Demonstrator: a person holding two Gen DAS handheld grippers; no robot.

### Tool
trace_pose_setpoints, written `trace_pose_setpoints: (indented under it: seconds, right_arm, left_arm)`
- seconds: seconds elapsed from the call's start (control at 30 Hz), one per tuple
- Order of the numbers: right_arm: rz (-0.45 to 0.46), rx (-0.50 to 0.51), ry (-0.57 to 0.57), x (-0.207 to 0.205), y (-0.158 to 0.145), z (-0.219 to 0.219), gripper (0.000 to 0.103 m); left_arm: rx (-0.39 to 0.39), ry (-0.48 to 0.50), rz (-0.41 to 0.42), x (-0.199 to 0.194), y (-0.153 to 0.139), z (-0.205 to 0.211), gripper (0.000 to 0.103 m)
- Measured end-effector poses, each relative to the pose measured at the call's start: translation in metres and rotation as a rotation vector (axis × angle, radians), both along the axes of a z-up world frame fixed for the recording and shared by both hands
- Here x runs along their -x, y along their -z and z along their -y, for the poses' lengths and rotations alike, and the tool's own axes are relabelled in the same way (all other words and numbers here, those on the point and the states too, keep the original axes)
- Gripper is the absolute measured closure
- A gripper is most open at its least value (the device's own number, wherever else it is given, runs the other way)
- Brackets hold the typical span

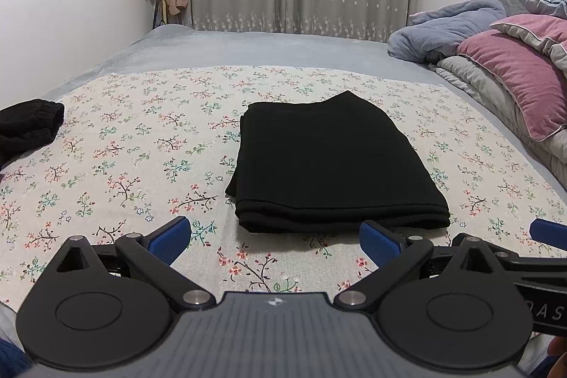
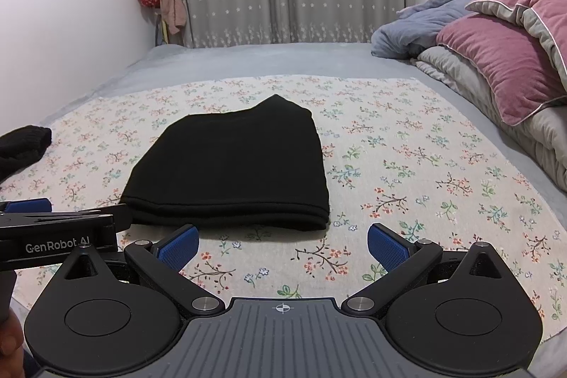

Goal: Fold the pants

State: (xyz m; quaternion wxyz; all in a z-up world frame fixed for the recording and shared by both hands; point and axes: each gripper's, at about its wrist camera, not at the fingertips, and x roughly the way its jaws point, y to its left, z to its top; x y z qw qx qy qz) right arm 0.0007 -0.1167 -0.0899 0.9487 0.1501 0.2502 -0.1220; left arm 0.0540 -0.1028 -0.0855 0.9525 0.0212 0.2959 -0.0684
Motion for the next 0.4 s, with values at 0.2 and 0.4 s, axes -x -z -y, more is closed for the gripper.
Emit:
trace_pose_setpoints:
  seconds: [0.2, 0.4]
  right_arm:
    - [0.000, 0.000, -0.001, 0.0000, 0.0000, 0.0004, 0.001]
    - [0.001, -0.002, -0.001, 0.0002, 0.0008, 0.0006, 0.001]
  left_arm:
    - [0.000, 0.004, 0.007, 0.0002, 0.0002, 0.0001, 0.000]
    - [-0.001, 0.003, 0.004, -0.0004, 0.0002, 0.0002, 0.000]
